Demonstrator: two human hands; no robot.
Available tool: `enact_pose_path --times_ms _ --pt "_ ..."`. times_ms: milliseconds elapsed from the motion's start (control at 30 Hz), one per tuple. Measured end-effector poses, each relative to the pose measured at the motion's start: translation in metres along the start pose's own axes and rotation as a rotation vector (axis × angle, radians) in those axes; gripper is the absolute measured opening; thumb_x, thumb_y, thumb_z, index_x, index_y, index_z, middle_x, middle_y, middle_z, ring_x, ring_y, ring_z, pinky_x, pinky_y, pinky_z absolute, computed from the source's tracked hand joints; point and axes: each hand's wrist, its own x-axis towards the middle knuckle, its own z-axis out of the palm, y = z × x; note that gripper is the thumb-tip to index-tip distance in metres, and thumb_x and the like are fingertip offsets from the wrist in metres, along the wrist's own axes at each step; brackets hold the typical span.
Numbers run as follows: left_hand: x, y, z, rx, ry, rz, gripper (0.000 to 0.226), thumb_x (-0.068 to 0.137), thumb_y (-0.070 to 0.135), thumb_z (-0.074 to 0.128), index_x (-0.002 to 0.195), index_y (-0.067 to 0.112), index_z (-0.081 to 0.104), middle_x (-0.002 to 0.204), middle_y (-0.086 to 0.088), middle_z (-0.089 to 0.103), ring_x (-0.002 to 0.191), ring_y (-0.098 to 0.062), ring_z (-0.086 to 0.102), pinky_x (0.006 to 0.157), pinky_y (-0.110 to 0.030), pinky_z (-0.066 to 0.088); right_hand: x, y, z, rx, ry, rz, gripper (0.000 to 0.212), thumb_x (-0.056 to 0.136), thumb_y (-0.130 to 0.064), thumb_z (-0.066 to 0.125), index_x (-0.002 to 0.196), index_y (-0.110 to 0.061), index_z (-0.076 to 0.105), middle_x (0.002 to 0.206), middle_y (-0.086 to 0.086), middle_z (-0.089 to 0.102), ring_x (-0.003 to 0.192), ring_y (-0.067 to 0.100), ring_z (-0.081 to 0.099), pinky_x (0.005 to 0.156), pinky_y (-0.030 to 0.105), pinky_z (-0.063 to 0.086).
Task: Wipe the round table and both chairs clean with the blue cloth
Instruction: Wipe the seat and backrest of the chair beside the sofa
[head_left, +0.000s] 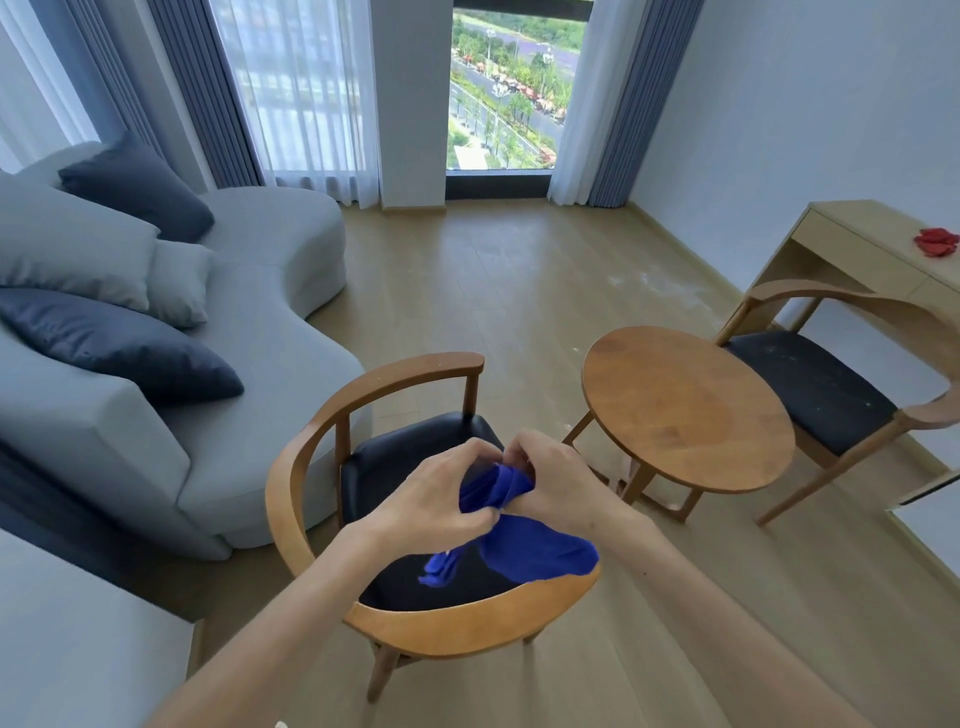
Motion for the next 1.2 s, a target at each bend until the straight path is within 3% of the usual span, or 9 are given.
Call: enact_pose_path --times_ms 233,433,533,633,733,833,967,1100,1200 --pt "0.01 0.007 0.009 0.136 -0.035 0.027 0.023 0.083 0.028 0.063 0.105 0.026 0.059 0.098 0.013 0.063 0.09 -0.004 0.058 0.081 -0.027 0.054 -0.009 0.019 0.026 0.041 0.092 0.157 0.039 0.073 -0.02 0.076 0.076 -0.032 0.039 0.079 -0.011 0.052 0.069 0.005 0.052 0.057 0.015 0.038" --pt "0.015 0.002 0.01 0.127 -0.068 0.014 0.014 0.085 0.016 0.059 0.097 0.021 0.062 0.089 0.009 0.065 0.083 -0.008 0.062 0.076 -0.03 0.056 -0.029 0.048 0.032 0.249 -0.217 0.227 0.043 0.069 -0.026 0.079 0.102 -0.03 0.051 0.097 -0.011 0.063 0.088 0.005 0.063 0.071 0.02 0.054" --pt "0.014 -0.009 0.002 0.082 -0.023 -0.015 0.017 0.084 0.011 0.06 0.097 0.022 0.062 0.088 0.01 0.065 0.084 -0.006 0.063 0.075 -0.026 0.057 -0.037 0.068 0.04 0.142 -0.335 0.281 0.034 0.075 -0.015 0.074 0.104 -0.016 0.057 0.101 0.0 0.065 0.093 0.014 0.062 0.082 0.034 0.056" --pt "0.01 -0.028 -0.006 0.123 -0.012 -0.068 0.02 0.084 0.006 0.061 0.096 0.022 0.062 0.089 0.008 0.066 0.085 -0.007 0.063 0.075 -0.027 0.058 -0.032 0.079 0.046 0.005 -0.134 0.282 0.018 0.08 -0.011 0.068 0.093 -0.016 0.058 0.09 0.0 0.063 0.083 0.013 0.06 0.078 0.036 0.055" --pt "-0.001 -0.053 -0.006 0.174 0.03 -0.133 0.02 0.085 0.003 0.062 0.095 0.021 0.062 0.091 0.008 0.065 0.085 -0.009 0.063 0.076 -0.026 0.058 -0.022 0.086 0.047 -0.143 0.035 0.184 0.019 0.083 -0.012 0.065 0.099 -0.019 0.059 0.094 -0.004 0.059 0.084 0.011 0.056 0.077 0.025 0.049" --pt "-0.019 -0.074 0.013 0.223 0.015 -0.18 0.018 0.084 0.006 0.065 0.094 0.021 0.06 0.089 0.007 0.063 0.082 -0.01 0.061 0.075 -0.023 0.055 -0.026 0.096 0.06 -0.305 0.095 0.081 0.023 0.082 -0.014 0.067 0.105 -0.016 0.063 0.101 0.0 0.059 0.088 0.016 0.056 0.081 0.028 0.047" --pt "-0.059 -0.096 0.066 0.25 -0.067 -0.243 0.014 0.079 0.002 0.058 0.087 0.013 0.056 0.085 0.001 0.059 0.075 -0.015 0.055 0.068 -0.026 0.046 -0.057 0.114 0.098 -0.418 -0.089 0.089 0.027 0.082 -0.012 0.061 0.108 -0.016 0.066 0.106 0.003 0.058 0.096 0.021 0.056 0.083 0.03 0.043" --pt "-0.102 -0.108 0.118 0.221 -0.166 -0.247 0.011 0.074 -0.004 0.05 0.078 0.006 0.051 0.08 -0.006 0.058 0.071 -0.02 0.049 0.064 -0.029 0.039 -0.095 0.121 0.13 -0.452 -0.178 0.043 0.033 0.049 -0.017 0.087 0.077 -0.026 0.072 0.073 -0.009 0.06 0.064 0.011 0.059 0.057 0.018 0.047" --pt "-0.119 -0.111 0.134 0.178 -0.142 -0.251 0.013 0.073 -0.004 0.052 0.076 0.009 0.052 0.077 -0.003 0.058 0.067 -0.012 0.042 0.062 -0.022 0.034 -0.109 0.123 0.14 -0.443 -0.169 0.021 0.037 0.042 -0.018 0.089 0.071 -0.029 0.07 0.068 -0.012 0.057 0.058 0.007 0.056 0.054 0.013 0.042"
